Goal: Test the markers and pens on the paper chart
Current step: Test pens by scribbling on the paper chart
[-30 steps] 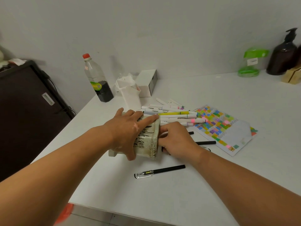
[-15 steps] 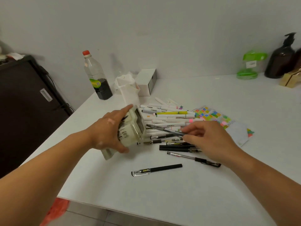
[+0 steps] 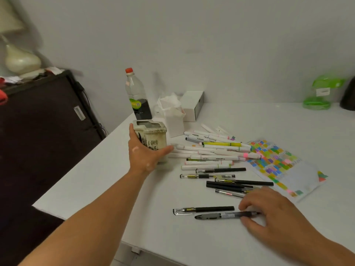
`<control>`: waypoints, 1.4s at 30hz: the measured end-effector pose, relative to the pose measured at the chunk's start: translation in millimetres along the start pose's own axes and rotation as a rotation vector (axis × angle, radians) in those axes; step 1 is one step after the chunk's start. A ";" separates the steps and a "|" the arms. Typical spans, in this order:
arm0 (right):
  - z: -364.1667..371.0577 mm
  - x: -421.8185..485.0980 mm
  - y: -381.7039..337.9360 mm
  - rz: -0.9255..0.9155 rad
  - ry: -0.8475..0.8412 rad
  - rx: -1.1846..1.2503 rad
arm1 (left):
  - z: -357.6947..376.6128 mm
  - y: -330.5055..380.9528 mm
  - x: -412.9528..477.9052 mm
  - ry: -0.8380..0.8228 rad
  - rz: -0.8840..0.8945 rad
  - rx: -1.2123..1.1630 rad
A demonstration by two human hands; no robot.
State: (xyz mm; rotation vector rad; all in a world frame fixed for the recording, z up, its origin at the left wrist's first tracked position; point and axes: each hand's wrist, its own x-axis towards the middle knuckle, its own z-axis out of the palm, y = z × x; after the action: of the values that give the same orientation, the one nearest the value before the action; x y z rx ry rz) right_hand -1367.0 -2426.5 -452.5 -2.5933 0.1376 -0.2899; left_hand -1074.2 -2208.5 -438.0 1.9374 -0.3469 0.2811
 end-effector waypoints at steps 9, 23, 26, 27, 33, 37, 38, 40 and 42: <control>26.4 35.2 -7.1 -0.114 0.052 -0.212 | 14.4 -23.8 44.0 0.178 -0.142 0.079; 43.9 83.6 17.2 -0.038 0.116 -0.173 | 16.0 -23.2 50.4 0.178 -0.325 0.160; 42.4 87.8 15.6 -0.027 0.138 -0.135 | 20.1 -1.6 -16.1 0.118 -0.058 0.236; 41.6 88.2 13.3 -0.023 0.143 -0.111 | 25.1 7.3 -45.4 0.052 0.141 0.272; 8.4 63.2 26.2 0.105 0.332 0.018 | 77.4 31.0 -131.6 -0.530 0.554 0.702; -29.0 22.2 66.3 0.373 0.123 -0.166 | 105.9 35.9 -121.4 -0.602 0.435 0.749; -33.9 10.4 71.7 0.400 0.068 -0.215 | 111.3 37.2 -119.2 -0.595 0.424 0.747; -38.4 -11.9 74.1 0.402 0.037 -0.324 | 119.8 38.8 -114.7 -0.567 0.404 0.746; -40.7 -31.6 68.1 0.402 0.040 -0.422 | 126.6 38.7 -109.5 -0.537 0.379 0.744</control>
State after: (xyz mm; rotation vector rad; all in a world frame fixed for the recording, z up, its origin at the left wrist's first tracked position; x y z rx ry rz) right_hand -1410.0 -2499.9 -458.7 -2.8854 0.8000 -0.1780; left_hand -1185.9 -2327.7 -491.3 2.6656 -1.0913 0.1307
